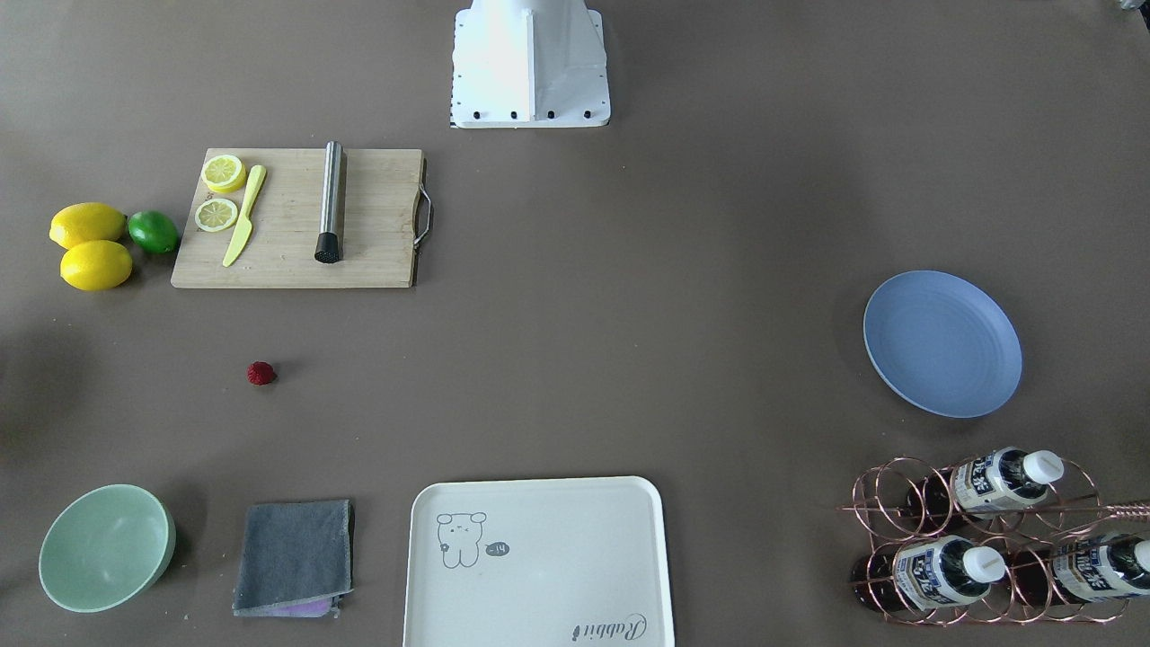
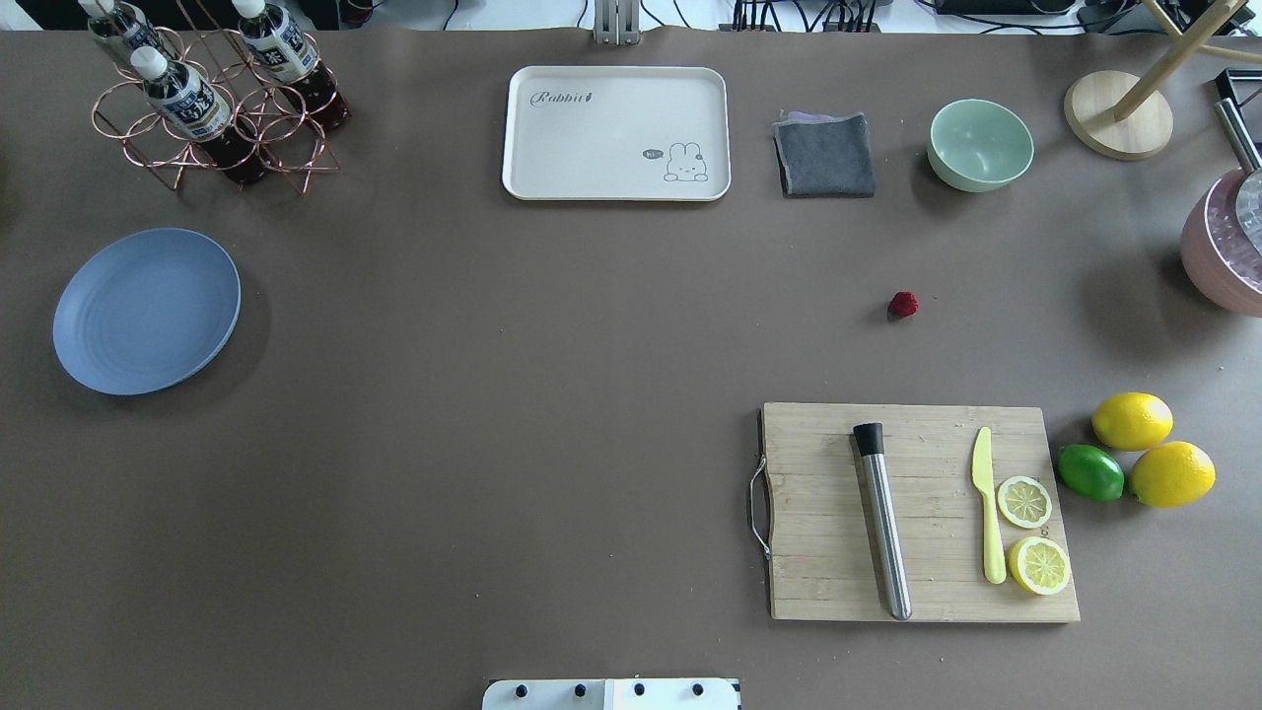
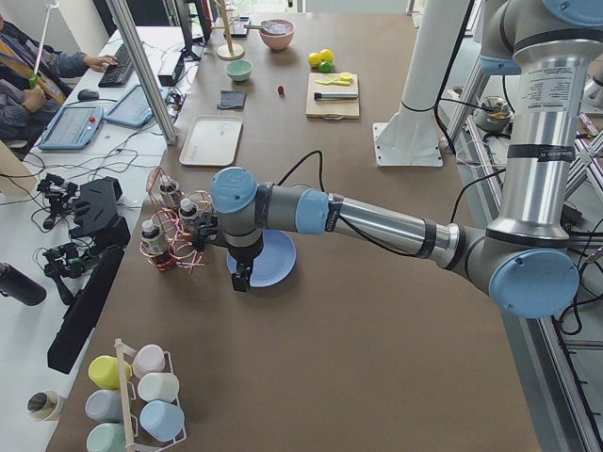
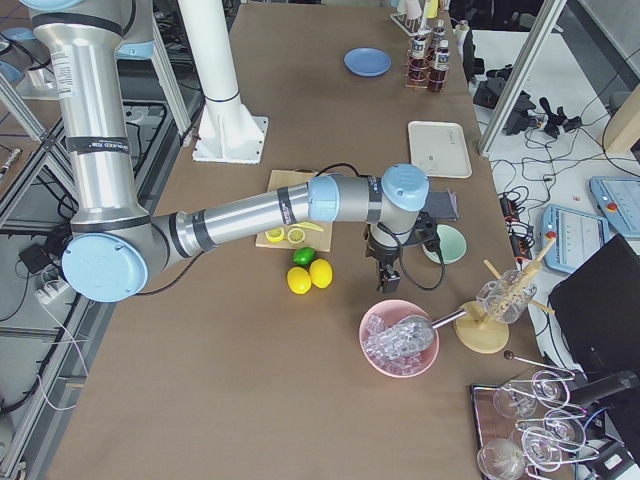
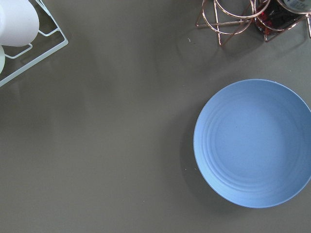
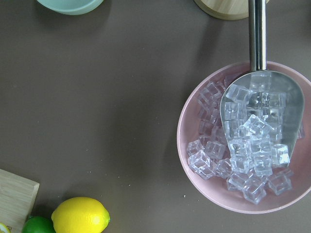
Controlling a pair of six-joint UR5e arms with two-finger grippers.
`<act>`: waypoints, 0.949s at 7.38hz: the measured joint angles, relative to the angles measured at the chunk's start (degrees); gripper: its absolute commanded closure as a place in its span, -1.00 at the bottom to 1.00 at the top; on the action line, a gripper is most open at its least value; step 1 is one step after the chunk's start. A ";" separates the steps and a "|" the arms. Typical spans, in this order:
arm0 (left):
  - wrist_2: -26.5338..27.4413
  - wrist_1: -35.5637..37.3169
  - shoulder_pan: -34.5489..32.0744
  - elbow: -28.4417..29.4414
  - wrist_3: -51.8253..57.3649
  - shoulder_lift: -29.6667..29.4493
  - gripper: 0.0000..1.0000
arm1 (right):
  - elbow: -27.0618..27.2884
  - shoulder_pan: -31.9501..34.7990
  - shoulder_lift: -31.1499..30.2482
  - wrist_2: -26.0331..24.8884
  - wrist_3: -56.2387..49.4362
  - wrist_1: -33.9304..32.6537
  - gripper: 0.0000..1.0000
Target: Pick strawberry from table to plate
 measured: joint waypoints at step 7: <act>0.19 0.03 0.13 0.51 0.03 -0.21 -0.95 | -0.18 0.00 -0.44 -0.63 -0.02 0.57 -1.00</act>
